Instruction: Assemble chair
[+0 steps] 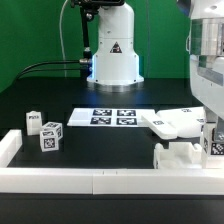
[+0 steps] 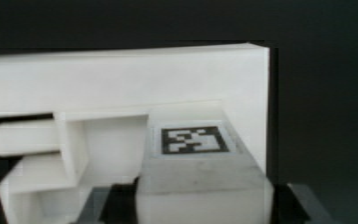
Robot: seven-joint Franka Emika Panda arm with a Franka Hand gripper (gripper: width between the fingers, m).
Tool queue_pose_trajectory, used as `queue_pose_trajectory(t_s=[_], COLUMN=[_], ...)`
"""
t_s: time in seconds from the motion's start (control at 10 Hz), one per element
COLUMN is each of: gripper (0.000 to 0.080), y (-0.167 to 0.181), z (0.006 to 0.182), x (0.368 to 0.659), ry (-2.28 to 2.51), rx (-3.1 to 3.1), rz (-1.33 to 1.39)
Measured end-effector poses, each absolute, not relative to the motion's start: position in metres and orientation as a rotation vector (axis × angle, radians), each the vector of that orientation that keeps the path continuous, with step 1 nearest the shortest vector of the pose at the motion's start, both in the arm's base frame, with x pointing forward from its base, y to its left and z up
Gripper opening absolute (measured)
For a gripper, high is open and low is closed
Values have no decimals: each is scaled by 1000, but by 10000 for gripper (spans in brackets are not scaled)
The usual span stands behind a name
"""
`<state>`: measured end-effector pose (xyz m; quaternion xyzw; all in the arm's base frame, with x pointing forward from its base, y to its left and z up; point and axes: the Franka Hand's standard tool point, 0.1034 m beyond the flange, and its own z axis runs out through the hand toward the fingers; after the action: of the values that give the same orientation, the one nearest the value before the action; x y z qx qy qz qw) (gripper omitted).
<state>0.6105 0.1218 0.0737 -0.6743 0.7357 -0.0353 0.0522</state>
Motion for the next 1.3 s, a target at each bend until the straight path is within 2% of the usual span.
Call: queue_pose_trajectory(t_s=[0.3,0.4,0.5,0.6,0.7,1.1,1.2,1.3], gripper=[285,376,526,611,639,649,649,649], y=[122,122,127,134,138,133,131,128], z=[73,74,75,73,71,72,73,74], x=[610,611,611,608,606,608,609,611], ry=[2197,1980,1751,1565,1402,986,471,317], rx=[-2097,-2315,-2492,-2616,-2714,-2924,-3099,-3127], rz=[-111,-127,-147,-149,-150,-182,-214,-218])
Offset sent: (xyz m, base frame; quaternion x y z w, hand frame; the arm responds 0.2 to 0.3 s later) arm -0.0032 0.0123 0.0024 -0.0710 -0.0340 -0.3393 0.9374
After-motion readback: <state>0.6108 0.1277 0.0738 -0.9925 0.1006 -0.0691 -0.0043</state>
